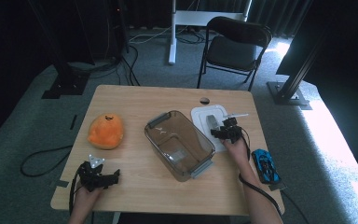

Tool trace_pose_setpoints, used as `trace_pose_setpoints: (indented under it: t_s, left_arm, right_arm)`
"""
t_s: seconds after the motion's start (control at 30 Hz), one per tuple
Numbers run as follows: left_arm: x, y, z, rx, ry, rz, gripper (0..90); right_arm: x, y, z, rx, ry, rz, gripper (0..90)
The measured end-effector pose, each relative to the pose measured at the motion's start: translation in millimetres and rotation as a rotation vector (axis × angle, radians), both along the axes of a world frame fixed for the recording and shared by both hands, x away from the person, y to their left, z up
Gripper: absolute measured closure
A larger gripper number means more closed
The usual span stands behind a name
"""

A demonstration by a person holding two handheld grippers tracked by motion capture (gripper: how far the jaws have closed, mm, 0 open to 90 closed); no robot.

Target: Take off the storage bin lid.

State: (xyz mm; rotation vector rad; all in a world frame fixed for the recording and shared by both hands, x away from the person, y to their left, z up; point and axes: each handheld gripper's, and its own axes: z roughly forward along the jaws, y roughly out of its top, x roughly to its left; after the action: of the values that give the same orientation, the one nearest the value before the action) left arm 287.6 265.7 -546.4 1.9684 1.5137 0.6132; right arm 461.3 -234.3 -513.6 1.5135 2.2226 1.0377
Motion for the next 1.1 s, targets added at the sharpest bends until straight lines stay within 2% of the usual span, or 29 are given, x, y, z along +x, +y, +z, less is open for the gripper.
trace_pose_setpoints:
  t_s: [0.07,0.13,0.2,0.23,0.33,0.53,0.57,0.8,0.93,1.0,1.1]
  left_arm:
    - [-0.1,0.0,0.0,0.001,0.0,-0.001,1.4]
    - [0.0,0.0,0.0,0.0,0.0,0.0,1.4]
    - [-0.1,0.2,0.0,0.0,0.0,-0.003,1.4]
    - [-0.1,0.5,-0.1,0.0,-0.001,-0.005,1.4]
    - [-0.6,0.8,-0.1,-0.001,-0.001,-0.009,1.4]
    - [-1.3,1.8,-0.1,-0.001,-0.001,-0.021,1.4]
    - [-1.3,1.9,-0.1,-0.001,-0.001,-0.022,1.3]
    - [-1.3,2.4,-0.2,-0.001,-0.002,-0.031,1.4]
    - [-1.3,2.4,-0.2,-0.001,-0.002,-0.032,1.4]
    - [-1.3,2.4,-0.2,-0.001,-0.002,-0.033,1.4]
    - [-1.1,2.5,-0.1,0.0,-0.002,-0.04,1.4]
  right_arm:
    - [-2.0,-1.1,1.3,0.012,-0.004,-0.004,37.3]
    - [-3.0,-1.7,2.1,0.03,0.01,-0.002,32.6]
    - [-6.1,-0.2,3.7,0.002,-0.004,-0.014,28.2]
    - [-7.2,0.0,4.3,0.005,0.0,-0.016,24.6]
    - [-11.3,0.0,6.0,0.022,-0.005,-0.03,19.6]
    - [-17.7,1.5,8.3,0.015,-0.021,-0.029,13.7]
    - [-21.2,0.1,9.4,0.031,-0.03,-0.034,11.2]
    - [-36.0,-1.9,10.8,-0.012,-0.061,-0.062,11.2]
    - [-48.8,-8.2,12.5,0.032,-0.1,-0.088,11.3]
    - [-56.7,-10.7,13.6,0.035,-0.129,-0.098,11.3]
    - [-67.5,-11.8,12.6,0.02,-0.142,-0.091,12.4]
